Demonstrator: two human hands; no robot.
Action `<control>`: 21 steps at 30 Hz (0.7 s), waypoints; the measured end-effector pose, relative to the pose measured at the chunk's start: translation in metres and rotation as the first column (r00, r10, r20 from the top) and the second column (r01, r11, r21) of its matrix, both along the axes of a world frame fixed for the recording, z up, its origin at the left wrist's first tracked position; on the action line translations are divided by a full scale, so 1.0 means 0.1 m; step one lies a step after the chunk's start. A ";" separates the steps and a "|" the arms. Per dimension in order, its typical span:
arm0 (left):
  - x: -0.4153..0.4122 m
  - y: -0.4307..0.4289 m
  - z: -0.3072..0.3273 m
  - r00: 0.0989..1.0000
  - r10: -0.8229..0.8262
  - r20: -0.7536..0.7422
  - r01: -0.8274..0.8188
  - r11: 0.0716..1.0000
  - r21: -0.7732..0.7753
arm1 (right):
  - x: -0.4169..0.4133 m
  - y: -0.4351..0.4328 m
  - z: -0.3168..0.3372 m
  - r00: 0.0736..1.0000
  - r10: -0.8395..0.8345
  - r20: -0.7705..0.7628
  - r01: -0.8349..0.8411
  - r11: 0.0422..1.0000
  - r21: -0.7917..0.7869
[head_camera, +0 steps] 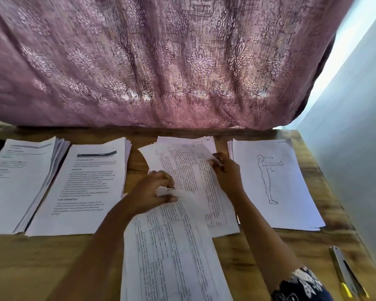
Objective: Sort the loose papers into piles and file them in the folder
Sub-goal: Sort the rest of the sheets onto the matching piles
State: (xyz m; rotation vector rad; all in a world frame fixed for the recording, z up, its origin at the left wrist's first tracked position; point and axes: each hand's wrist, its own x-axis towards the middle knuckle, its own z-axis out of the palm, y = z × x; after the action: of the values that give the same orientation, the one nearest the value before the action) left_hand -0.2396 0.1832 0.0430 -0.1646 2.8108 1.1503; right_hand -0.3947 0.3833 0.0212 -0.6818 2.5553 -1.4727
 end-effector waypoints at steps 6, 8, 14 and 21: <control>0.23 -0.02 0.21 0.849 0.052 -0.526 -0.083 0.996 -0.036 | 0.71 0.30 0.17 0.988 0.071 0.139 -0.074 0.997 0.014; 0.21 0.01 0.21 0.890 0.103 -0.444 -0.099 0.995 0.032 | 0.90 0.29 0.11 0.970 0.101 0.223 -0.102 0.995 -0.008; 0.17 0.11 0.05 0.975 0.186 -0.123 -0.176 0.981 0.087 | 1.26 0.34 -0.03 0.897 0.116 0.426 -0.083 0.992 -0.094; -0.07 0.02 -0.10 0.986 0.158 -0.044 -0.156 0.986 0.055 | 0.98 0.29 -0.04 0.948 0.108 0.301 -0.137 0.987 0.080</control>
State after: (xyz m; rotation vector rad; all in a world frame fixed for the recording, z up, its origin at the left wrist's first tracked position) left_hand -0.2469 0.1854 0.0335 -0.3651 2.8496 1.2744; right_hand -0.2967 0.4122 0.0170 -0.5479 2.2971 -1.2882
